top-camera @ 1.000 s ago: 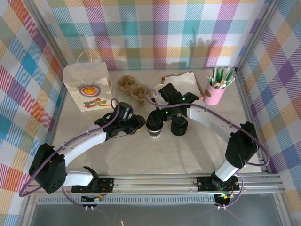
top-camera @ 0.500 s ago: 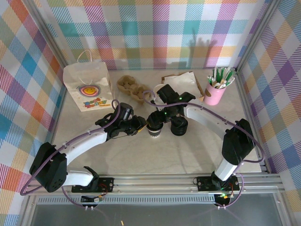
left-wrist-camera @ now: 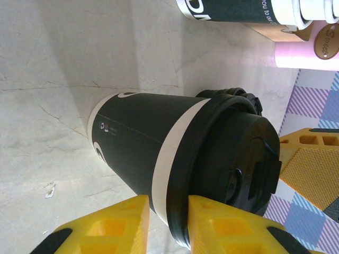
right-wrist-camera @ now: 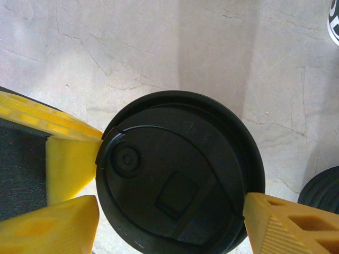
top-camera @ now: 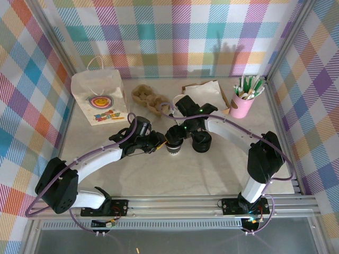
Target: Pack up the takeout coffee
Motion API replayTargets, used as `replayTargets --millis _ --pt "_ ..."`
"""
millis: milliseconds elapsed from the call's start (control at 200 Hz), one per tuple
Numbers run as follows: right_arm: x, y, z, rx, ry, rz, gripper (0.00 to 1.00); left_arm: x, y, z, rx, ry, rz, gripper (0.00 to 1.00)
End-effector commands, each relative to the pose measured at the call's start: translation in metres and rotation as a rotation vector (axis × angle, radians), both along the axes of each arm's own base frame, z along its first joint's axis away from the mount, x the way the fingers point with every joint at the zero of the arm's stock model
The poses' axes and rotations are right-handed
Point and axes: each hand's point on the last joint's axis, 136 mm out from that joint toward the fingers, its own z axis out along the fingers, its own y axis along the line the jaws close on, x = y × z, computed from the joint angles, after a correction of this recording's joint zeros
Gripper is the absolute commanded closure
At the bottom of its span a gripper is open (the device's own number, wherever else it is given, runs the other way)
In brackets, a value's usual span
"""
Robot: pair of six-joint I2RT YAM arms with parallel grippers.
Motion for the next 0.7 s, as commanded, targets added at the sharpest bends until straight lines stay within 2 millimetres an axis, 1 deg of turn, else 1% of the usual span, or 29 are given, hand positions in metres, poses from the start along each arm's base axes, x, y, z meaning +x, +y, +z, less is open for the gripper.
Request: replayTargets --millis 0,195,300,545,695 --pt "-0.004 0.001 -0.002 0.005 0.033 0.011 0.28 -0.001 0.0 -0.006 -0.014 0.023 -0.002 0.75" --pt "-0.007 -0.002 -0.005 -0.001 0.044 0.006 0.28 -0.002 -0.002 -0.004 -0.021 0.02 -0.01 0.75" --pt "-0.008 -0.002 -0.008 -0.003 0.052 0.006 0.28 -0.003 0.0 -0.006 -0.014 0.026 -0.009 0.75" --pt "-0.013 -0.009 -0.019 -0.036 0.075 0.0 0.28 -0.009 0.005 -0.021 0.014 0.052 -0.007 0.76" --pt "-0.017 -0.013 -0.023 -0.05 0.088 -0.004 0.29 -0.01 0.007 -0.025 0.025 0.056 -0.005 0.76"
